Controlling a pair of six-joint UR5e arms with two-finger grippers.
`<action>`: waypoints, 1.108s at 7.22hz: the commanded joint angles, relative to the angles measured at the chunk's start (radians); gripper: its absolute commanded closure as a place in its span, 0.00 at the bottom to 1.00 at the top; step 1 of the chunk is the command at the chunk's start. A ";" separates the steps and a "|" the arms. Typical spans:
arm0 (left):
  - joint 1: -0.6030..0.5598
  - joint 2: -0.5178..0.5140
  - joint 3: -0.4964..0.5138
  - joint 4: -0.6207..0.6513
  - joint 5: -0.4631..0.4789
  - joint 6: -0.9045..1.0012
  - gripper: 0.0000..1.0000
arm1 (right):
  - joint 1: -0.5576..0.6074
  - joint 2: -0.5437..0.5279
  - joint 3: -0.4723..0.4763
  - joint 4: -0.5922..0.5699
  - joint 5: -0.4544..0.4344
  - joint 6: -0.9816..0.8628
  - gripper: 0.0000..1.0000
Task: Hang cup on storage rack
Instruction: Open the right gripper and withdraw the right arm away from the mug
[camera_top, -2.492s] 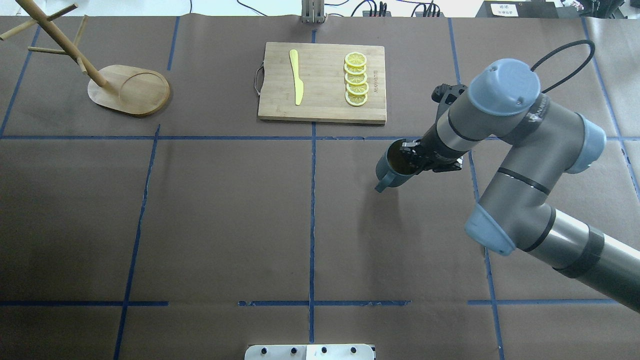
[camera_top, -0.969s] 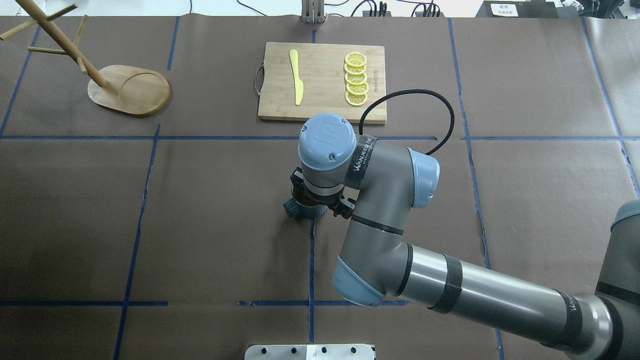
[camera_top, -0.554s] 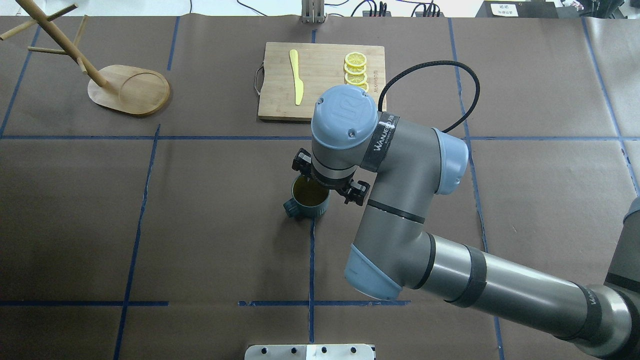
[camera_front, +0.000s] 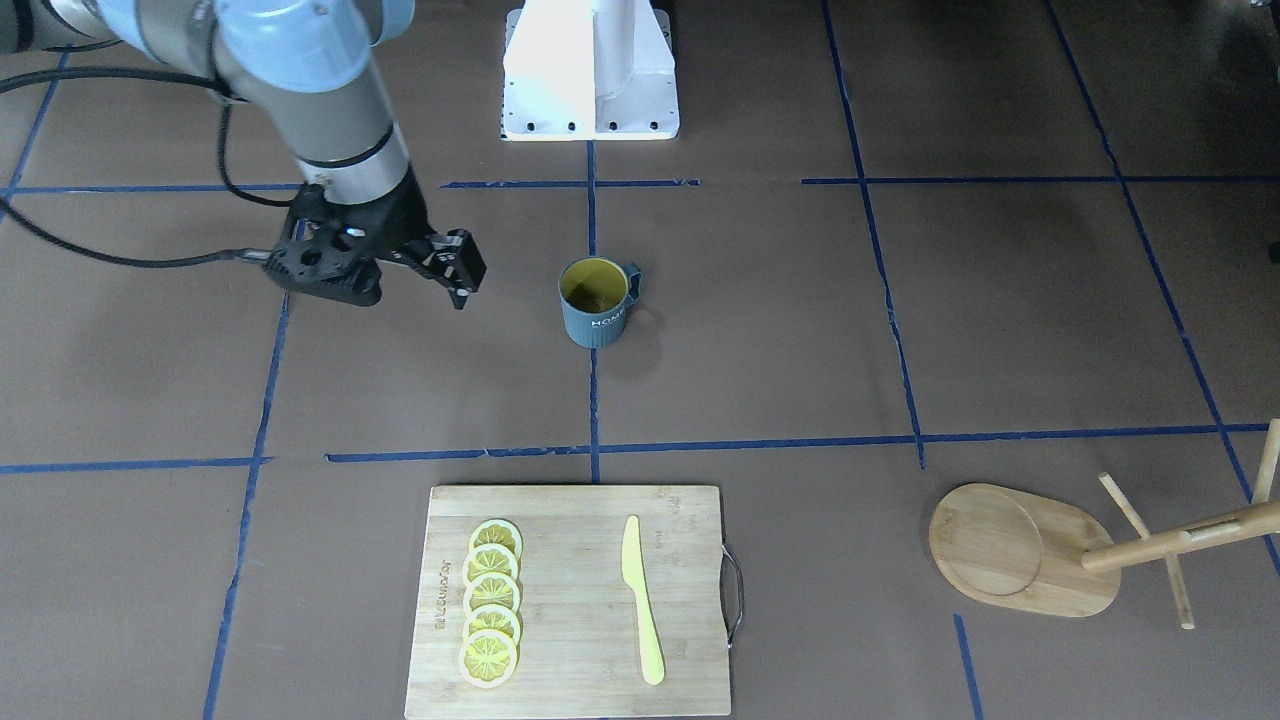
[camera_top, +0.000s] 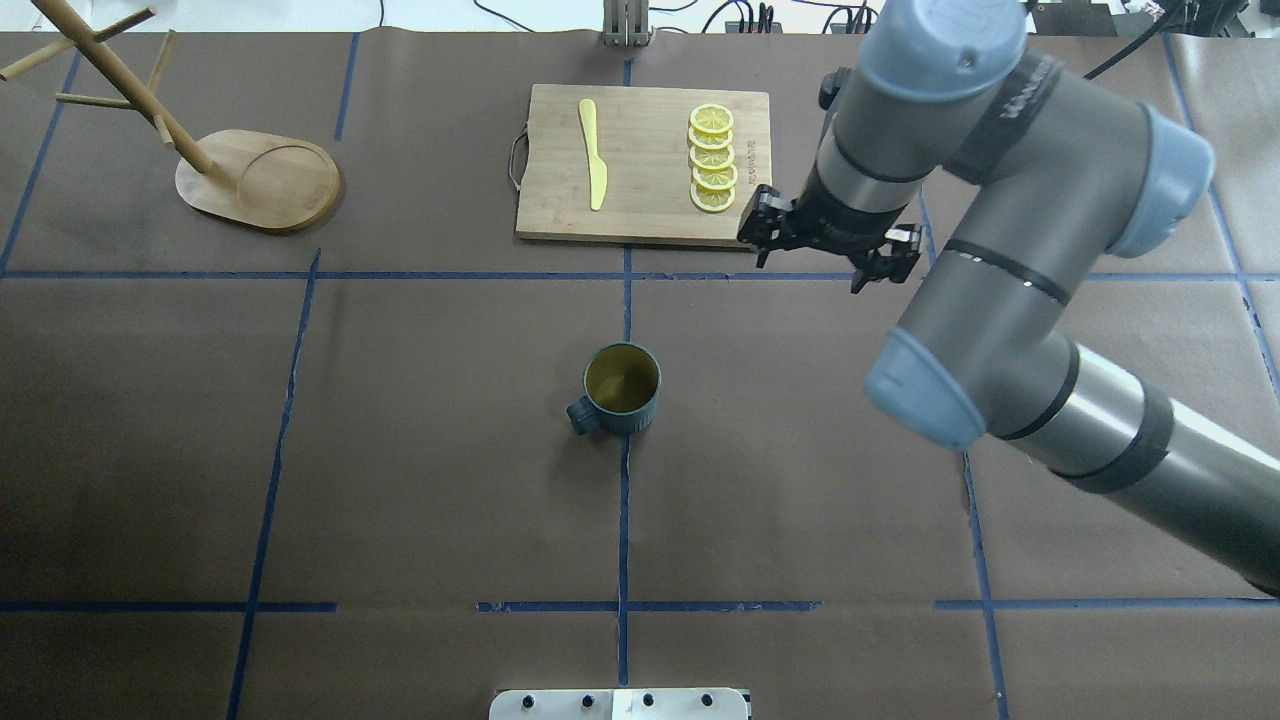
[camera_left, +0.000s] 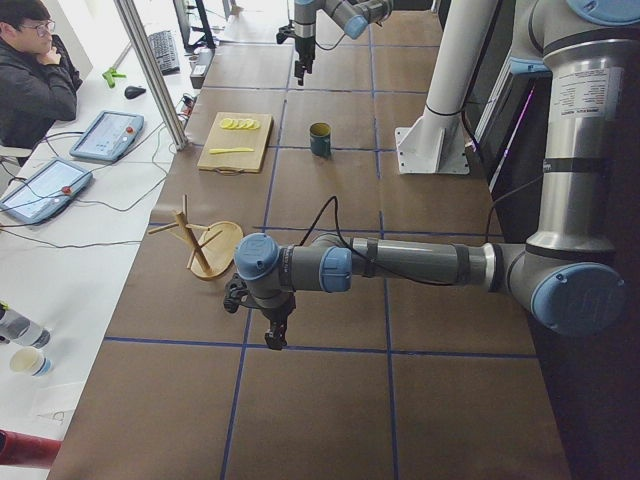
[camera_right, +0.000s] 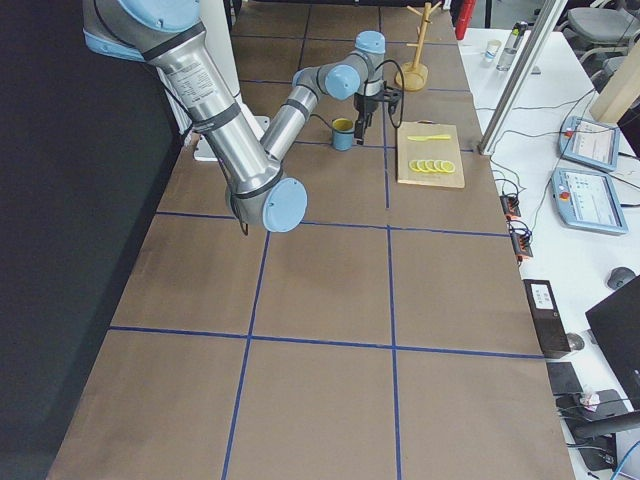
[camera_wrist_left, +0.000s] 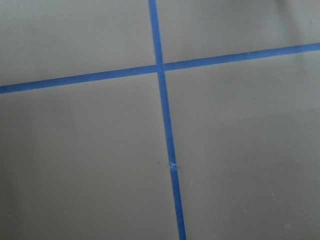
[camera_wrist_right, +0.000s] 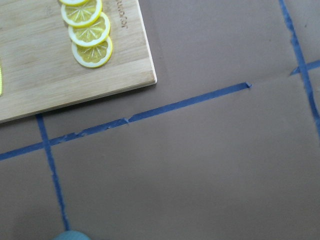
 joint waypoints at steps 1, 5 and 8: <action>0.015 -0.002 -0.005 -0.015 0.000 0.004 0.00 | 0.210 -0.214 0.037 0.007 0.103 -0.425 0.00; 0.021 -0.051 -0.011 -0.027 -0.002 -0.005 0.00 | 0.540 -0.561 0.037 0.007 0.215 -1.105 0.00; 0.023 -0.059 -0.046 -0.029 0.000 -0.005 0.00 | 0.670 -0.784 0.031 0.121 0.215 -1.301 0.00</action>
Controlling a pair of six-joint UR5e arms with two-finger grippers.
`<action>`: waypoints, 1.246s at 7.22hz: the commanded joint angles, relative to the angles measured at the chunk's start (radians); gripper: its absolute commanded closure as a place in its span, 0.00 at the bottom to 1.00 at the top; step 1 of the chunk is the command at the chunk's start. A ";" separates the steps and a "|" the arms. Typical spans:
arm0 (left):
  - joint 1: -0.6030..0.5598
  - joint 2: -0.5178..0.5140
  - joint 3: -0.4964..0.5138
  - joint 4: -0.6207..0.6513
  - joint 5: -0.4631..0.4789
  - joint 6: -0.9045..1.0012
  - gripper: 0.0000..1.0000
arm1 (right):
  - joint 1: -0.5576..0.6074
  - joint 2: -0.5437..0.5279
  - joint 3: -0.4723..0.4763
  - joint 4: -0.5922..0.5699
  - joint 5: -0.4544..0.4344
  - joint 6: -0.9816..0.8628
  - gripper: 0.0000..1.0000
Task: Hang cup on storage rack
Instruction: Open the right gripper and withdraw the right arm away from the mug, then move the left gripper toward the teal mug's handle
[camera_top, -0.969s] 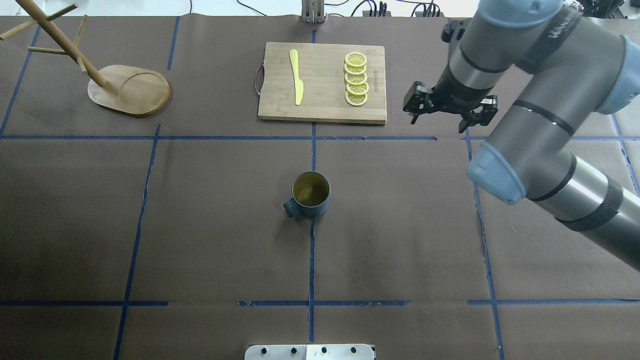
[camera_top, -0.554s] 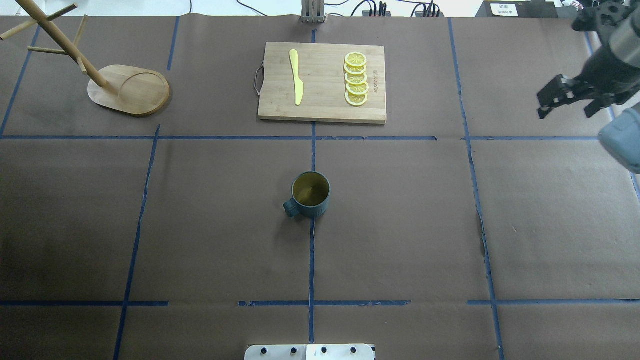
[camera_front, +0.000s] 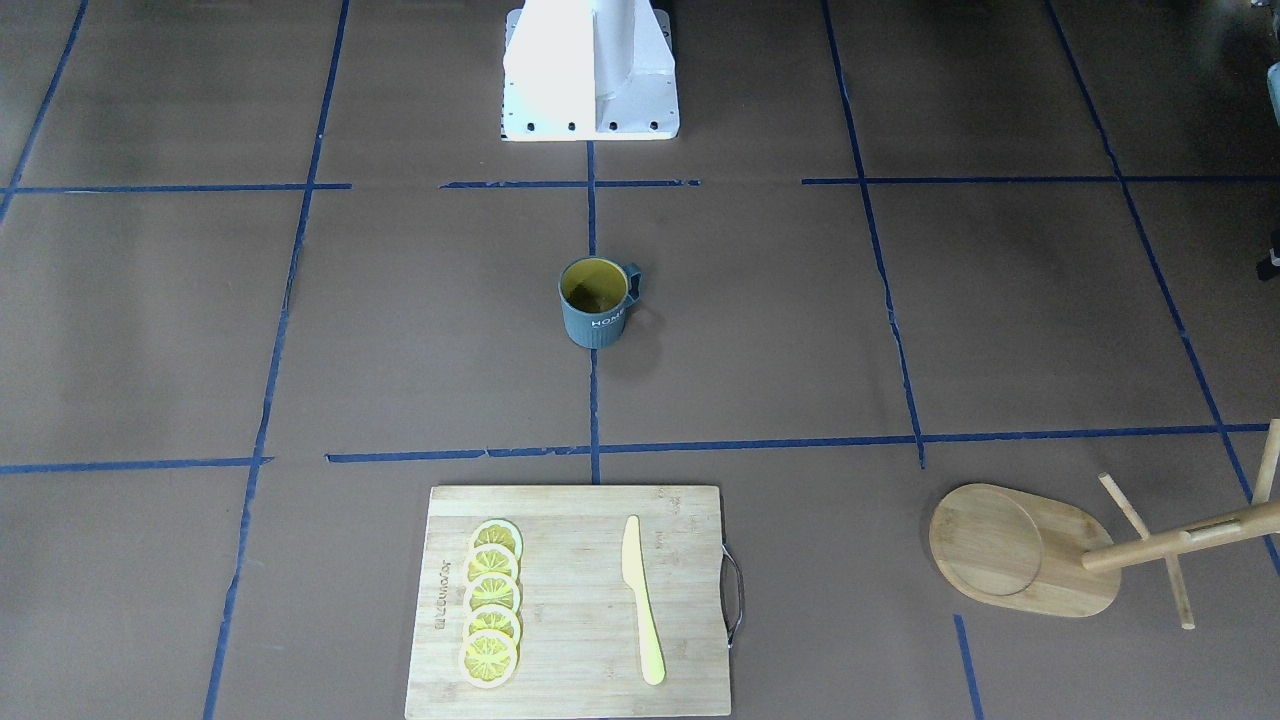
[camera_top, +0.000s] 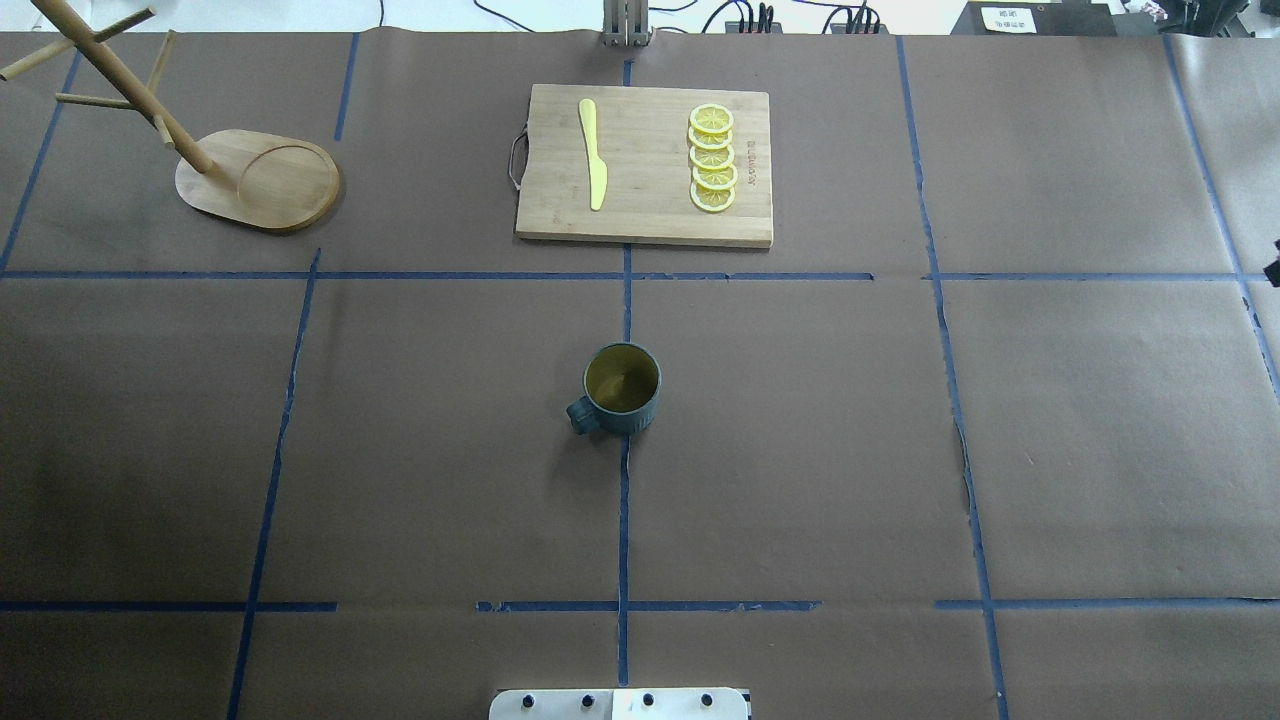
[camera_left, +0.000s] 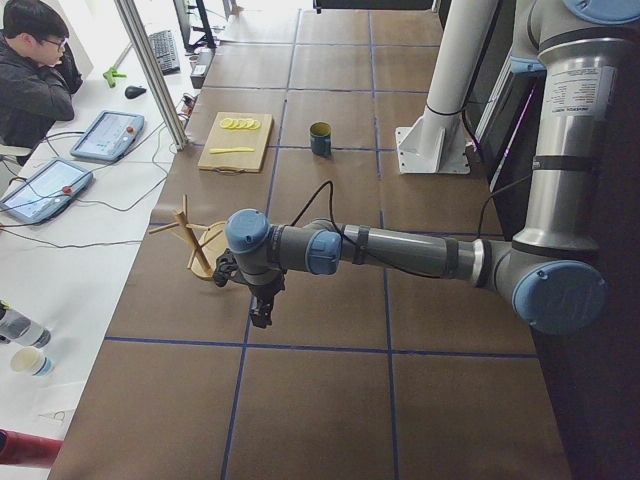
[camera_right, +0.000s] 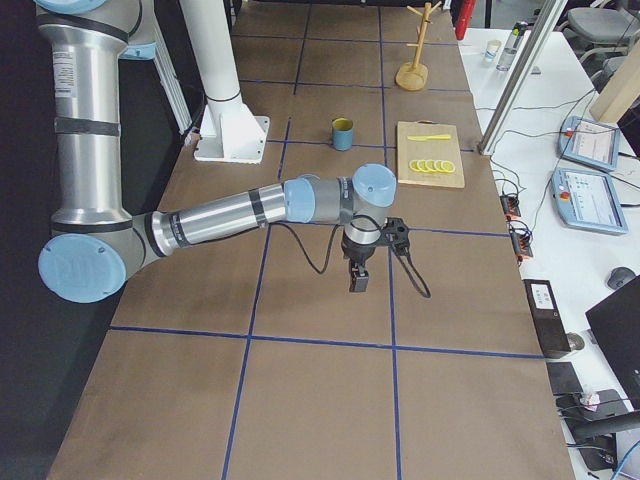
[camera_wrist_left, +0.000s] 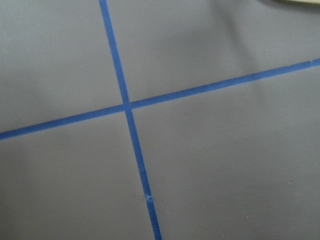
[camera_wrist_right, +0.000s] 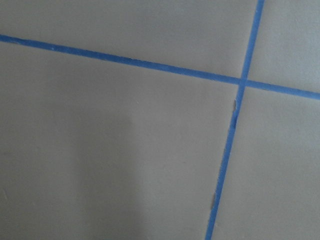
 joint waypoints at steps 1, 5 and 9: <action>0.001 -0.003 -0.021 -0.023 0.005 -0.001 0.00 | 0.075 -0.190 -0.007 0.146 0.000 -0.055 0.00; 0.028 -0.026 -0.044 -0.116 -0.005 -0.010 0.00 | 0.117 -0.229 0.000 0.156 0.001 0.017 0.00; 0.351 -0.084 -0.065 -0.516 -0.010 -0.126 0.00 | 0.115 -0.220 0.003 0.161 0.032 0.021 0.00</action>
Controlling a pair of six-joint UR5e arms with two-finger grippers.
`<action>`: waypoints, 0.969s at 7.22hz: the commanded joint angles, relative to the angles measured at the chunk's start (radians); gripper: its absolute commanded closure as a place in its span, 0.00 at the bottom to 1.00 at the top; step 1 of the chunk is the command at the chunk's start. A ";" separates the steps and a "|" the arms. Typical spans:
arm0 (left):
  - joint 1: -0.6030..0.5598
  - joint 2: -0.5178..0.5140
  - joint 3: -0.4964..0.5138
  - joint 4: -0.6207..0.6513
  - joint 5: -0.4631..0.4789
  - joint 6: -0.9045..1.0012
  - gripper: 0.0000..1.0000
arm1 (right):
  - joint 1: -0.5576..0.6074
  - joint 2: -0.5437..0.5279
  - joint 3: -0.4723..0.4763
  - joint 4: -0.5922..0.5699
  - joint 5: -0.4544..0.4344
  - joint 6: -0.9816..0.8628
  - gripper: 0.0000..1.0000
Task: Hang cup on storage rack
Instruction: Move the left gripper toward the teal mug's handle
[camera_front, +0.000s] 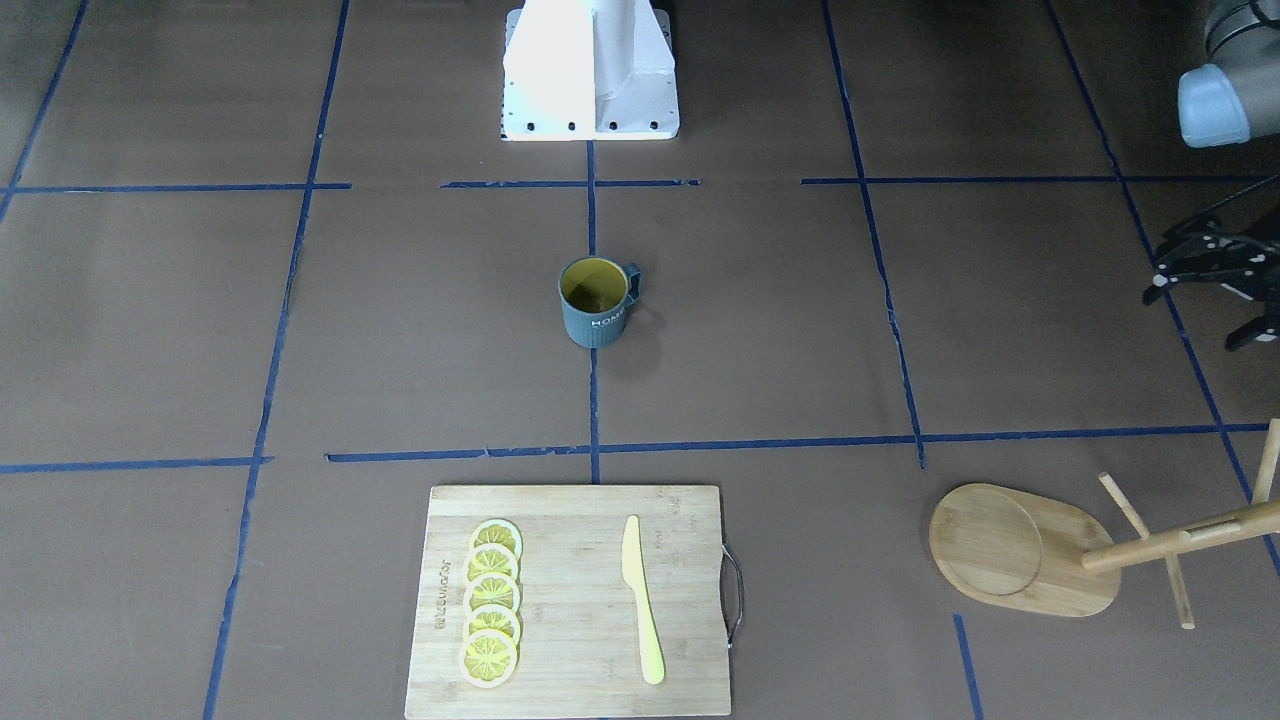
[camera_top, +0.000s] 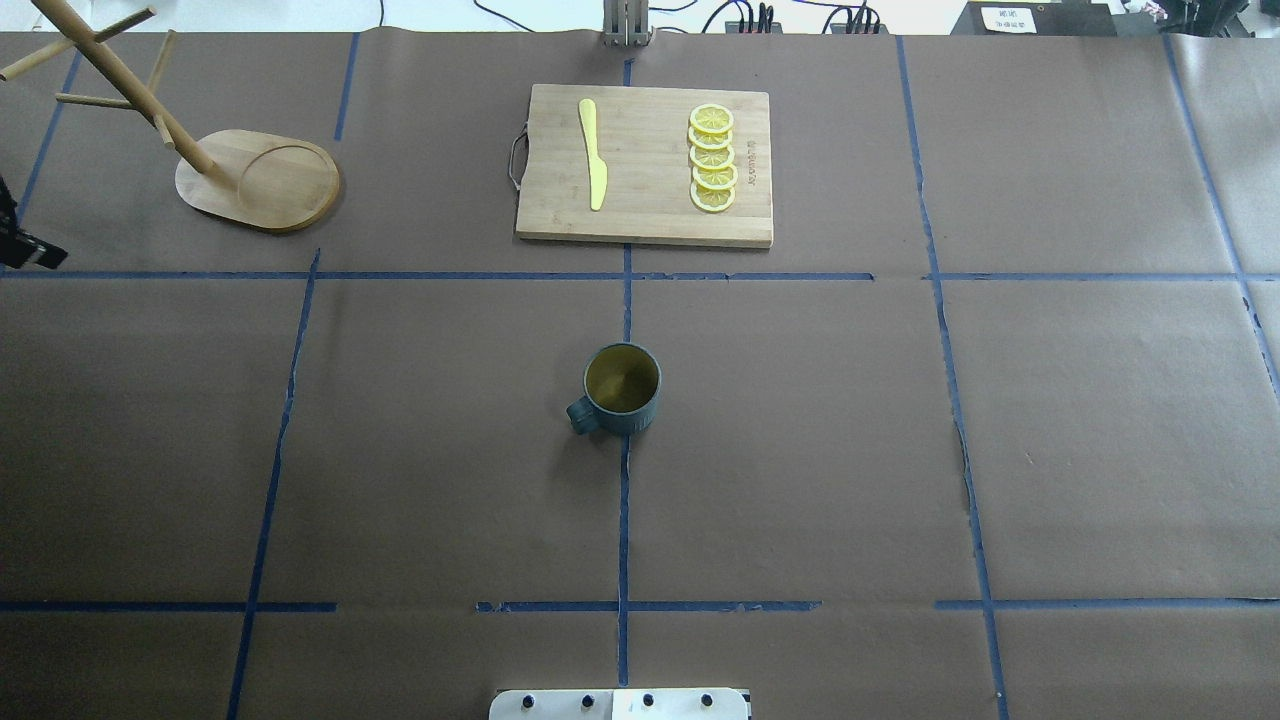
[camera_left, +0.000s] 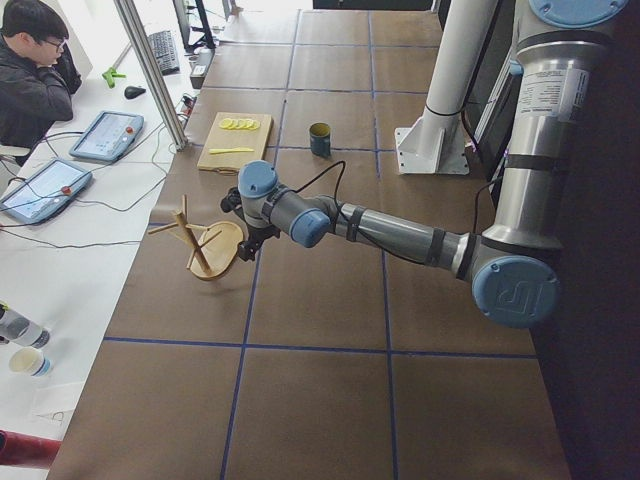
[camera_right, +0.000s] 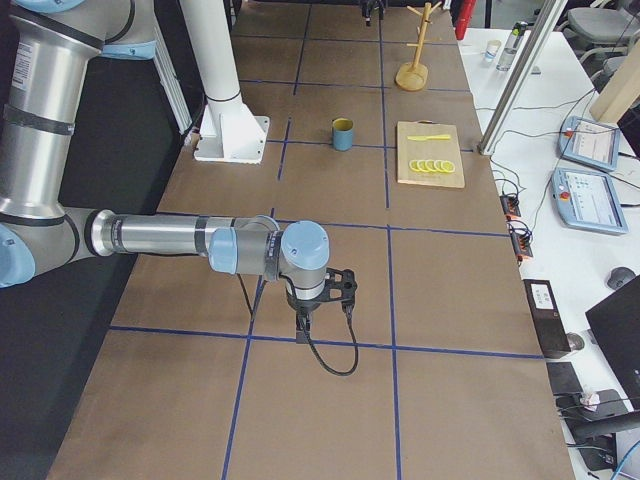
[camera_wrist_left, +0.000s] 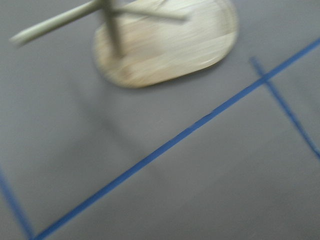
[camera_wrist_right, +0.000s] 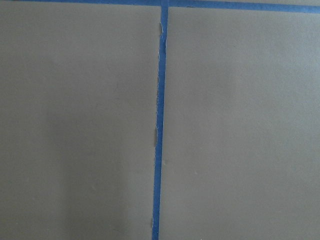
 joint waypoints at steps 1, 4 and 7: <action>0.182 -0.023 -0.001 -0.249 0.008 -0.209 0.00 | 0.000 0.003 0.002 0.001 0.002 -0.001 0.00; 0.456 -0.075 -0.007 -0.580 0.312 -0.532 0.00 | 0.000 0.010 -0.001 0.001 0.002 0.001 0.00; 0.713 -0.170 0.014 -0.656 0.655 -0.533 0.00 | 0.000 0.016 -0.003 0.001 0.002 0.002 0.00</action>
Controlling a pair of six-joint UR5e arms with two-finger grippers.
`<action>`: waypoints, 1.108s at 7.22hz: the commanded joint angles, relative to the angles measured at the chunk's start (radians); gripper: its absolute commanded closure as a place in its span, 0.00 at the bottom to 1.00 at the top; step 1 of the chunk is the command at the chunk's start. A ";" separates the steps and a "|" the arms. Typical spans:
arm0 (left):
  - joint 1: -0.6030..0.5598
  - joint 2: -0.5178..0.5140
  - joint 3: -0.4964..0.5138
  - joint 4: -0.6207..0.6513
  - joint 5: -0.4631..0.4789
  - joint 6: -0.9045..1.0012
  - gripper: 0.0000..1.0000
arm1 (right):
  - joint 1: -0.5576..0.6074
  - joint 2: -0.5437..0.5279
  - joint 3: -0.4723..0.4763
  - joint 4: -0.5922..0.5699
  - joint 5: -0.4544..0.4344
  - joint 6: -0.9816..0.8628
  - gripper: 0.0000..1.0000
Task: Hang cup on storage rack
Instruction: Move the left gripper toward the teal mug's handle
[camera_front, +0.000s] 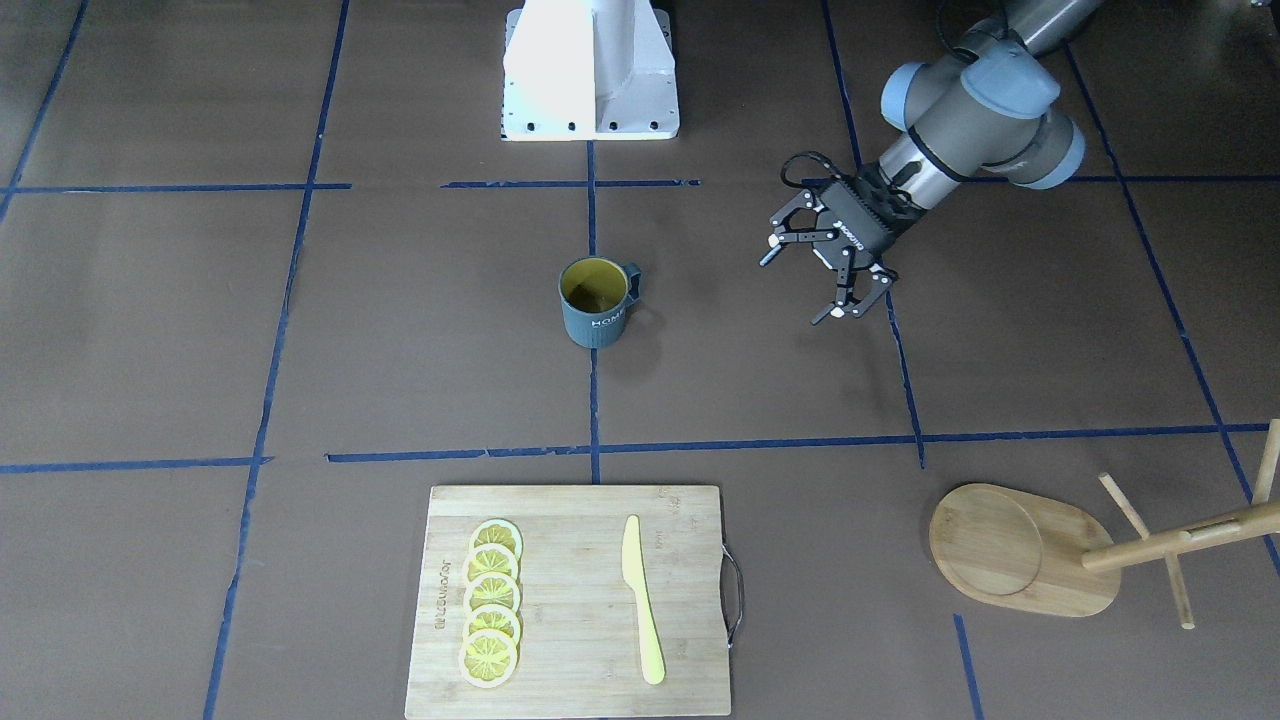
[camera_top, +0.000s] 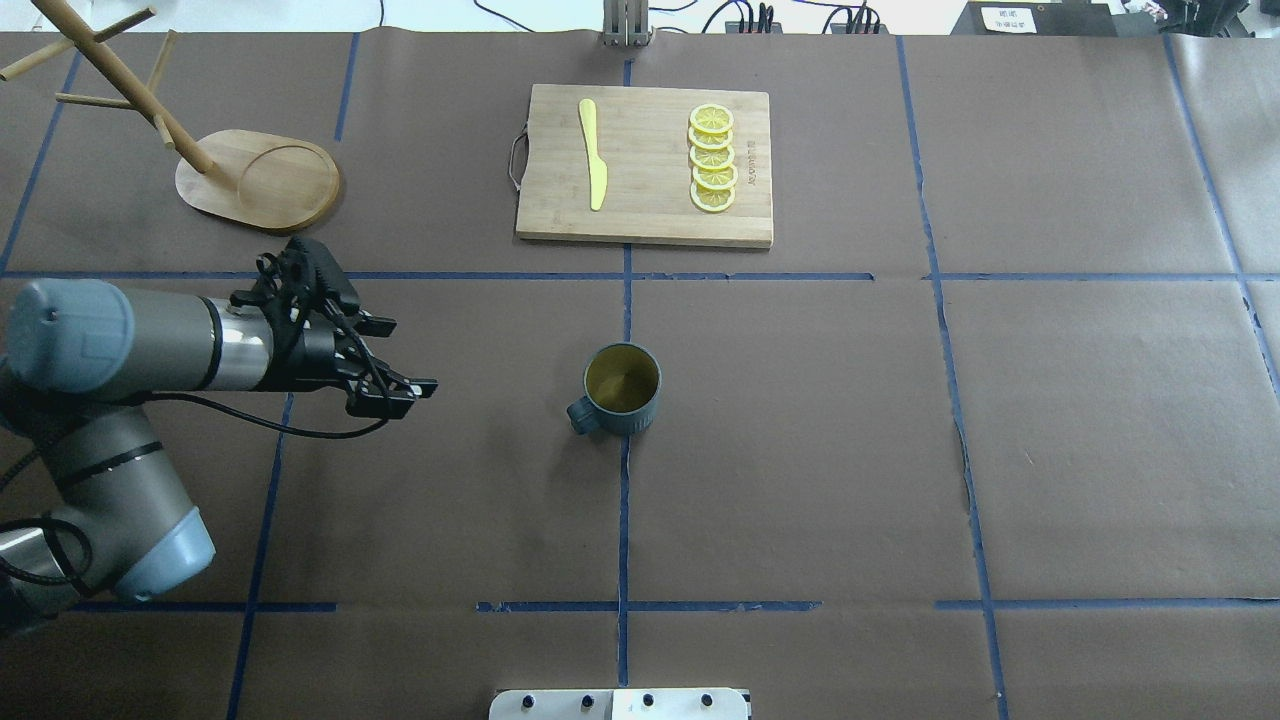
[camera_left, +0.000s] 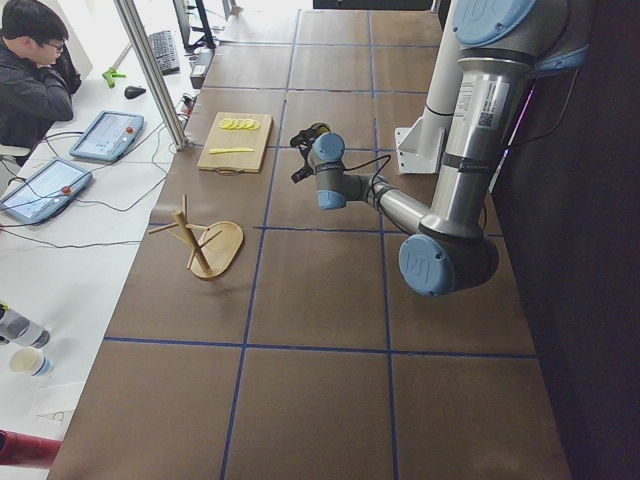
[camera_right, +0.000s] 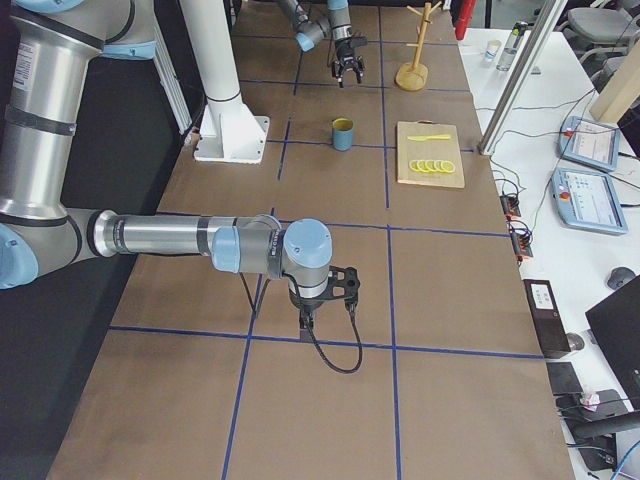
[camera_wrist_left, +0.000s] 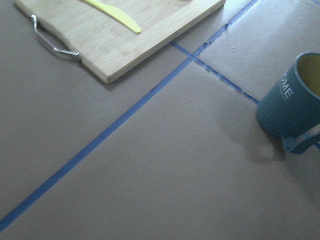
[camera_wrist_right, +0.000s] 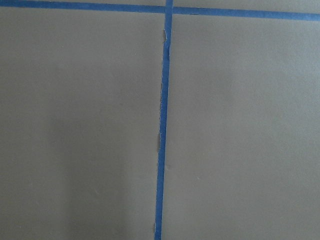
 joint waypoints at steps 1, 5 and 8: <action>0.160 -0.084 0.025 -0.018 0.205 -0.004 0.00 | 0.000 0.010 -0.001 0.000 0.000 0.010 0.00; 0.264 -0.181 0.112 -0.019 0.332 0.003 0.00 | 0.000 0.012 -0.001 0.000 -0.002 0.016 0.00; 0.265 -0.224 0.178 -0.056 0.402 0.007 0.01 | 0.000 0.012 -0.001 0.000 0.000 0.016 0.00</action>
